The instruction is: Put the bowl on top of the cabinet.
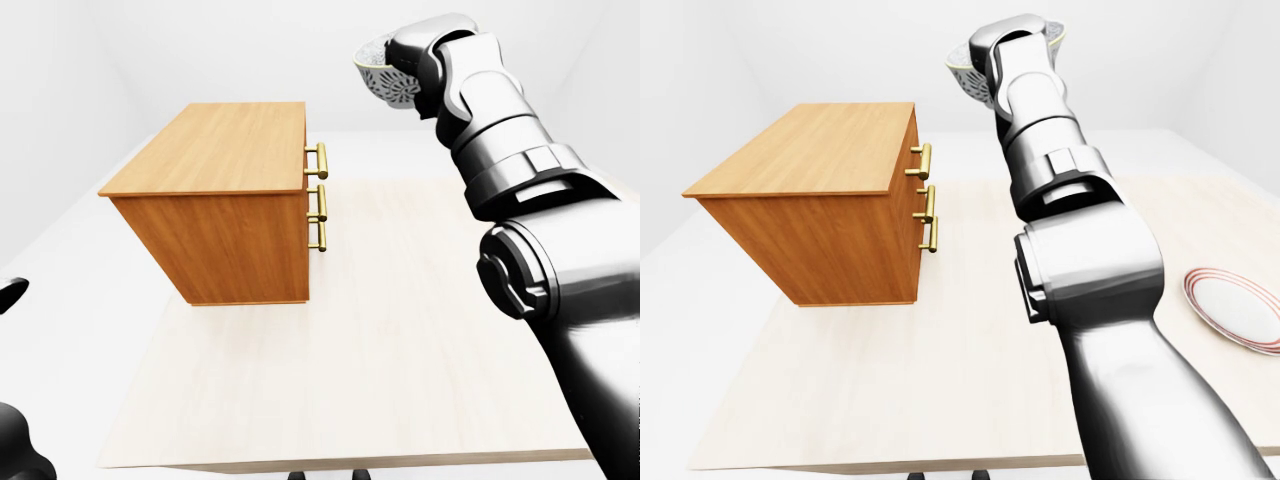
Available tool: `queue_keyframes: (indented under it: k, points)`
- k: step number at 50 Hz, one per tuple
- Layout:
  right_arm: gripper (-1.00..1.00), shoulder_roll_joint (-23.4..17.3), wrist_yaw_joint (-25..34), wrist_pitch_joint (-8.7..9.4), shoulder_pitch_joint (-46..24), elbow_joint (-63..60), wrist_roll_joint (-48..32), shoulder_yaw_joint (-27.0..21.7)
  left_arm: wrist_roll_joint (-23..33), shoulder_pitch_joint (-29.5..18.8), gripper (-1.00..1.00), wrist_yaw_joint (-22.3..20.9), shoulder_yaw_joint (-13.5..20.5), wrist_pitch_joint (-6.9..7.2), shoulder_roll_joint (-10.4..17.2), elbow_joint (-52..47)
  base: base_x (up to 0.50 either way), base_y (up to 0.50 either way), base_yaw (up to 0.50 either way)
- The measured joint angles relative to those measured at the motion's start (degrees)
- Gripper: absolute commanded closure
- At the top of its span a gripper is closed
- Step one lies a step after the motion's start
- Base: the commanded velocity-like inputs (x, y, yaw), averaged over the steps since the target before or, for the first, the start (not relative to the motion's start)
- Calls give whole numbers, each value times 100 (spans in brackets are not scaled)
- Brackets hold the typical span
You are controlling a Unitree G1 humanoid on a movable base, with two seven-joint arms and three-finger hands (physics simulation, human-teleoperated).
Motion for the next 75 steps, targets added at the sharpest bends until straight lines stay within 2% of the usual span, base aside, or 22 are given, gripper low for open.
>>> queue_keyframes:
  k: [11, 28, 52, 75]
  points:
    - [100, 801, -250, 0, -481, -19, 344, -100, -28, 9, -100, -23, 0, 0, -14, 12, 0, 0, 0]
    - [100, 1470, -397, 0, -796, -65, 1115, -67, -66, 9, -100, -21, 12, 0, -7, 49, 0, 0, 0]
    - [100, 1882, -237, 0, -795, -107, 2178, -32, -103, 20, -100, -19, 16, 0, -1, 85, 0, 0, 0]
    - [100, 2078, -414, -1, -262, -90, 2393, 162, -151, 40, -100, -10, 48, 0, -4, 68, 0, 0, 0]
